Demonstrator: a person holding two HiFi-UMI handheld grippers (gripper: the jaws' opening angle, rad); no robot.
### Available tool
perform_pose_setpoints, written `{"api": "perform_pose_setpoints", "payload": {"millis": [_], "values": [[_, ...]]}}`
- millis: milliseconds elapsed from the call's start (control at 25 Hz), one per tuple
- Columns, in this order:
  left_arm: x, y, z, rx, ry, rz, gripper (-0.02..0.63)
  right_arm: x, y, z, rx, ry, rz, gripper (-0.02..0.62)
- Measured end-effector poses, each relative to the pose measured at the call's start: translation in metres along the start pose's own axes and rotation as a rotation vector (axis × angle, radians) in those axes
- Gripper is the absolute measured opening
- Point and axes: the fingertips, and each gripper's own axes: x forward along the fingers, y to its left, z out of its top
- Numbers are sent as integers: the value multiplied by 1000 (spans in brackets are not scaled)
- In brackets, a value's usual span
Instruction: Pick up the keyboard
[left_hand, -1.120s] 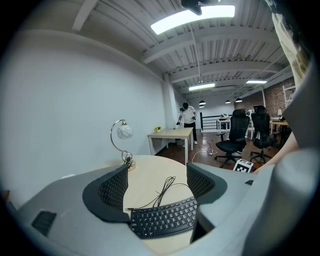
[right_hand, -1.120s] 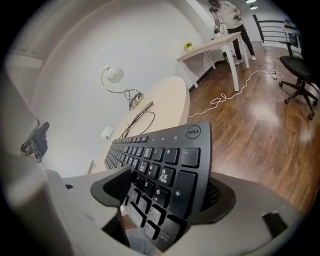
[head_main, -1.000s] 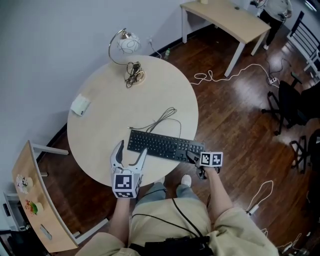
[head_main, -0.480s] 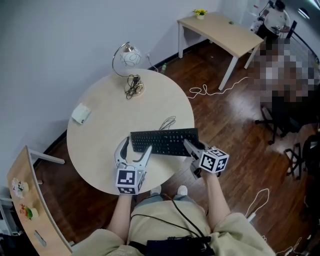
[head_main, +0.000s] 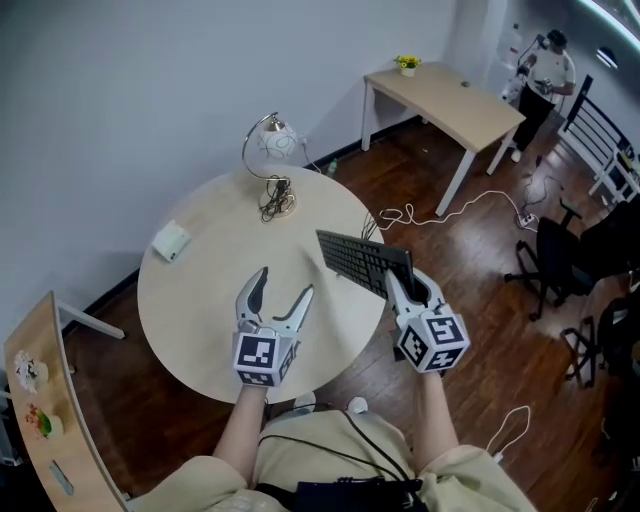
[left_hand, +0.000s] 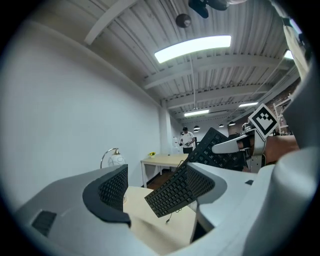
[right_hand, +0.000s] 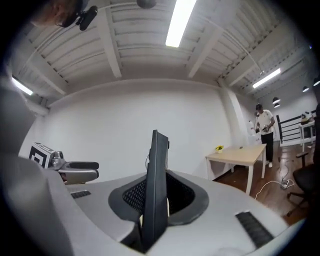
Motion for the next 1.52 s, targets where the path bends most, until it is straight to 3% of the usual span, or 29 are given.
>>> {"api": "perform_pose_setpoints", "payload": {"millis": [240, 400, 560, 760, 960, 1520], "values": [[0, 3, 35, 15, -97, 28, 353, -31, -2, 59, -85, -180, -156, 92], [-8, 11, 53, 28, -118, 76, 351, -49, -4, 81, -100, -251, -212, 93], [-12, 8, 76, 76, -135, 78, 350, -59, -8, 84, -110, -244, -227, 92], [-10, 2, 95, 31, -173, 76, 350, -65, -13, 78, -109, -232, -273, 92], [-4, -3, 89, 22, -169, 60, 350, -68, -15, 82, -176, -241, -294, 92], [4, -4, 77, 40, -161, 38, 350, -71, -18, 80, -219, -220, -313, 92]]}}
